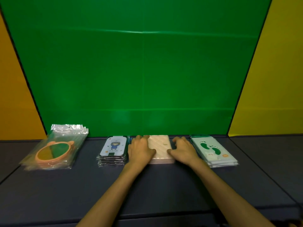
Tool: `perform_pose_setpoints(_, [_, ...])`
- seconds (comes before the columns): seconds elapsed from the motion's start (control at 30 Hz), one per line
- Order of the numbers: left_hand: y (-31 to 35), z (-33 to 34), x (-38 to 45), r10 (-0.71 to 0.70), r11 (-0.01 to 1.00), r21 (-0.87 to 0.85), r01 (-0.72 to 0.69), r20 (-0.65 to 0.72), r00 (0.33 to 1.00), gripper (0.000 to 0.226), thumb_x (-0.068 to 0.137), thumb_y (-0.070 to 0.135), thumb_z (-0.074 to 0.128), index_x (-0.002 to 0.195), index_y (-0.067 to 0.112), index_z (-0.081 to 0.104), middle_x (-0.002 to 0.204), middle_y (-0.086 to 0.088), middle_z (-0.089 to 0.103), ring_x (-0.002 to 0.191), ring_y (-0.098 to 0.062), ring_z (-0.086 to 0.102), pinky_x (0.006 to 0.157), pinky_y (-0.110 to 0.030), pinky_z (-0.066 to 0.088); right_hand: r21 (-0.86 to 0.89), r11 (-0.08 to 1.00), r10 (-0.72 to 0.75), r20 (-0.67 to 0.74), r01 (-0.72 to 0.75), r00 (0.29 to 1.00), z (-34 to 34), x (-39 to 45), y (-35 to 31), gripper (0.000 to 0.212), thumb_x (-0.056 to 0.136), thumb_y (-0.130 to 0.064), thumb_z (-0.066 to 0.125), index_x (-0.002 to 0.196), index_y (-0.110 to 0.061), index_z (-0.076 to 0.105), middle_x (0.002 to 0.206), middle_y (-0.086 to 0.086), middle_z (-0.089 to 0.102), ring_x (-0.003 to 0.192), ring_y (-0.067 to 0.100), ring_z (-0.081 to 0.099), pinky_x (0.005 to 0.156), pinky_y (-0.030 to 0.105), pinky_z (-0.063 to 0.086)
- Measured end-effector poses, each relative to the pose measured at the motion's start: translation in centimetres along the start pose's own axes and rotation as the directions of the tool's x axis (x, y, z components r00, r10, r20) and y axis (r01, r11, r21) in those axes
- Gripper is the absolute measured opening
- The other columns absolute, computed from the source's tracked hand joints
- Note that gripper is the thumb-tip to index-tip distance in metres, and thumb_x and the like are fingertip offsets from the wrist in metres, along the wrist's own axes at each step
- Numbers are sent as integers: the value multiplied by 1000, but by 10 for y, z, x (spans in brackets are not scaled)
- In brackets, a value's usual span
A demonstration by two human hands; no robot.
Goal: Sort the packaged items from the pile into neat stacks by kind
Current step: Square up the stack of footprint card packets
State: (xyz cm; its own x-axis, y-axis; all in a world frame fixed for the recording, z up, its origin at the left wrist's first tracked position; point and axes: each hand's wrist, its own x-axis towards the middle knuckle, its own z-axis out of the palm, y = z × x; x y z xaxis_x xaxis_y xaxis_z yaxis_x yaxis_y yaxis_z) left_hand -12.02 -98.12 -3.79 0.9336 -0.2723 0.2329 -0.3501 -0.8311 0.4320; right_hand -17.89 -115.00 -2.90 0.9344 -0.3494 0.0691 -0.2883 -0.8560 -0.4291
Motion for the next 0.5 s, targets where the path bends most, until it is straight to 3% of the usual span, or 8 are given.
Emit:
perform_pose_setpoints(0.1, [15, -8, 1, 47, 998, 34, -47, -19, 999, 56, 84, 46, 63, 135, 24, 57, 130, -8, 57, 121, -30, 51, 97, -41, 44, -84, 995, -51, -57, 46, 997, -16, -5, 10, 51, 83, -41, 63, 129, -20, 55, 126, 8, 52, 117, 29, 53, 98, 42, 46])
perform_pose_setpoints(0.27, [62, -3, -8, 157, 985, 73, -155, -26, 987, 50, 84, 53, 55, 123, 24, 64, 120, -7, 62, 112, -29, 54, 90, -41, 43, -136, 989, -75, -110, 59, 991, -45, -7, 44, 42, 86, -39, 62, 125, -23, 59, 126, 7, 52, 117, 29, 53, 97, 42, 45])
perform_pose_setpoints(0.5, [129, 26, -15, 294, 950, 109, -291, -12, 956, 55, 84, 56, 52, 131, 27, 60, 118, -5, 65, 110, -28, 58, 92, -38, 48, -174, 980, -116, -117, 95, 986, -78, -2, 110, 39, 87, -36, 63, 124, -23, 59, 126, 7, 52, 118, 29, 51, 96, 40, 43])
